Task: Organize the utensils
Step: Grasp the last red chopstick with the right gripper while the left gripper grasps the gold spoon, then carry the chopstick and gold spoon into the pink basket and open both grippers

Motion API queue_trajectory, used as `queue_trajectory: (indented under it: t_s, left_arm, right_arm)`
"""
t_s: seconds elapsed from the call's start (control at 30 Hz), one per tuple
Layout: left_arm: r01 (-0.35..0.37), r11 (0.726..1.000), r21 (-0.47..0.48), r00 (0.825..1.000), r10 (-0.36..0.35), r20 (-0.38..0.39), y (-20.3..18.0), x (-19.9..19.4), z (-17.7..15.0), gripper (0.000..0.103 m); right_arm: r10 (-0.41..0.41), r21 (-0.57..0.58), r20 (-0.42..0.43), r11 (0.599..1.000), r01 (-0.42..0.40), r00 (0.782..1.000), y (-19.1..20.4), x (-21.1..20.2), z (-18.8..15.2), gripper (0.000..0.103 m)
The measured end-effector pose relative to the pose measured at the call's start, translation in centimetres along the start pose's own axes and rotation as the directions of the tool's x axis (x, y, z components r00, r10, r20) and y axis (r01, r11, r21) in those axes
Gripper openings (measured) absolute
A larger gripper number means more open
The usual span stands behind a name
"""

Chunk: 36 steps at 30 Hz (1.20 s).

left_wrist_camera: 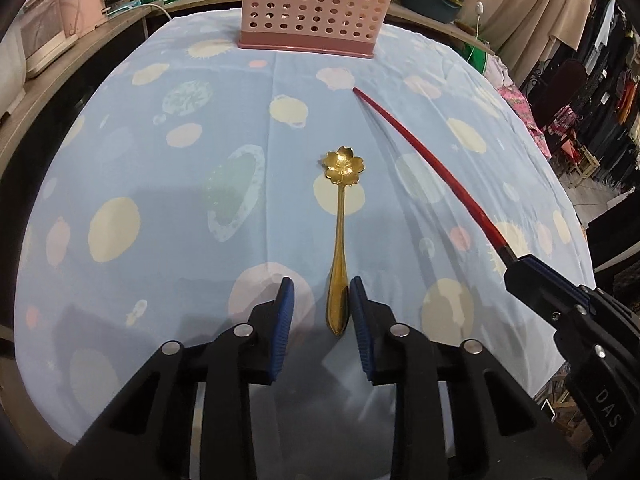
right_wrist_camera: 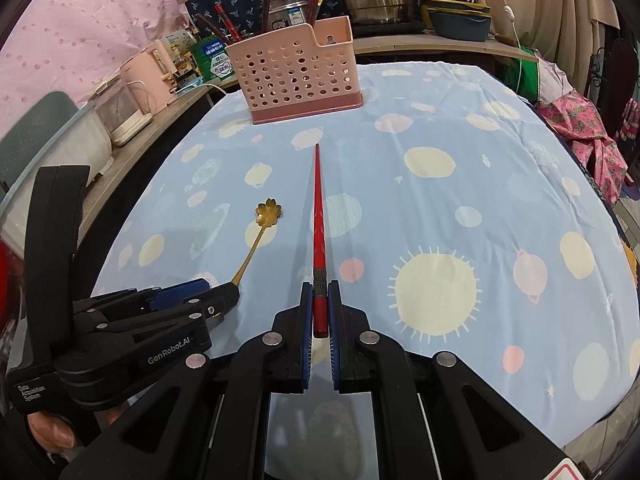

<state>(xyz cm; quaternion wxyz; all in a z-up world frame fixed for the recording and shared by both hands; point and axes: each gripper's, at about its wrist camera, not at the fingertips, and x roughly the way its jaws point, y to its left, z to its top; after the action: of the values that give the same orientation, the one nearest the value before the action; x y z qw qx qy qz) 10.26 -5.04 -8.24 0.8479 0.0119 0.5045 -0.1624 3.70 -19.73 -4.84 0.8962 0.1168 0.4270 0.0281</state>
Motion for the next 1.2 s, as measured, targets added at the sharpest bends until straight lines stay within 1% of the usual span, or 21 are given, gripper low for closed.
queue_trajectory:
  t_s: [0.03, 0.07, 0.23, 0.4, 0.43, 0.47, 0.6, 0.8, 0.9, 0.97, 1.03, 1.2]
  left_arm:
    - [0.001, 1.000, 0.006, 1.000, -0.001, 0.001, 0.0, 0.0, -0.1, 0.016]
    - [0.001, 1.000, 0.007, 1.000, -0.001, 0.001, 0.0, 0.0, -0.1, 0.012]
    - [0.006, 1.000, 0.014, 1.000, -0.006, 0.012, 0.0, -0.6, -0.1, 0.010]
    - [-0.005, 1.000, 0.004, 0.996, 0.005, 0.084, 0.3, -3.3, 1.2, 0.010]
    - [-0.001, 1.000, -0.001, 0.995, 0.002, 0.097, 0.4, -3.8, 1.6, 0.004]
    - [0.001, 1.000, -0.006, 0.994, 0.000, 0.108, 0.5, -4.3, 1.9, 0.001]
    - [0.001, 1.000, -0.015, 0.987, 0.001, 0.162, 0.7, -6.1, 3.4, 0.000]
    - [-0.002, 1.000, -0.022, 0.982, 0.006, 0.186, 1.0, -7.4, 5.3, 0.000]
    - [0.008, 1.000, -0.015, 0.981, -0.005, 0.193, 1.0, -8.4, 6.1, 0.000]
    - [0.010, 1.000, -0.003, 0.981, -0.009, 0.193, 0.9, -9.0, 6.6, 0.001]
    - [-0.002, 1.000, 0.024, 0.980, -0.002, 0.200, 0.7, -9.5, 7.3, 0.001]
    - [-0.025, 0.996, 0.086, 0.980, 0.007, 0.199, 0.2, -10.0, 7.6, 0.001]
  right_arm:
    - [0.000, 0.000, -0.001, 1.000, 0.000, 1.000, 0.0, 0.0, 0.0, 0.007]
    - [0.001, 0.001, -0.002, 1.000, -0.001, 1.000, 0.0, 0.0, 0.0, 0.007]
    - [0.001, 0.002, -0.006, 1.000, -0.001, 1.000, 0.0, 0.1, -0.2, 0.007]
    - [0.000, 0.002, 0.010, 1.000, 0.000, 1.000, 0.1, -0.3, -0.1, 0.007]
    - [0.001, 0.001, 0.014, 1.000, -0.001, 1.000, 0.1, -0.4, 0.0, 0.007]
    - [0.002, 0.000, 0.017, 1.000, -0.002, 1.000, 0.1, -0.5, 0.1, 0.007]
    - [0.012, 0.001, 0.035, 1.000, -0.012, 0.999, 0.3, -1.1, 0.5, 0.007]
    - [0.030, 0.003, 0.075, 1.000, -0.030, 0.997, 0.4, -2.3, 1.8, 0.007]
    - [0.040, 0.009, 0.102, 0.999, -0.041, 0.994, 0.4, -3.2, 2.7, 0.007]
    - [0.053, 0.020, 0.118, 0.998, -0.056, 0.992, 0.3, -3.6, 3.4, 0.007]
    - [0.066, 0.024, 0.138, 0.997, -0.070, 0.988, 0.4, -4.2, 4.3, 0.007]
    - [0.080, 0.009, 0.221, 0.996, -0.084, 0.972, 0.8, -6.1, 7.0, 0.007]
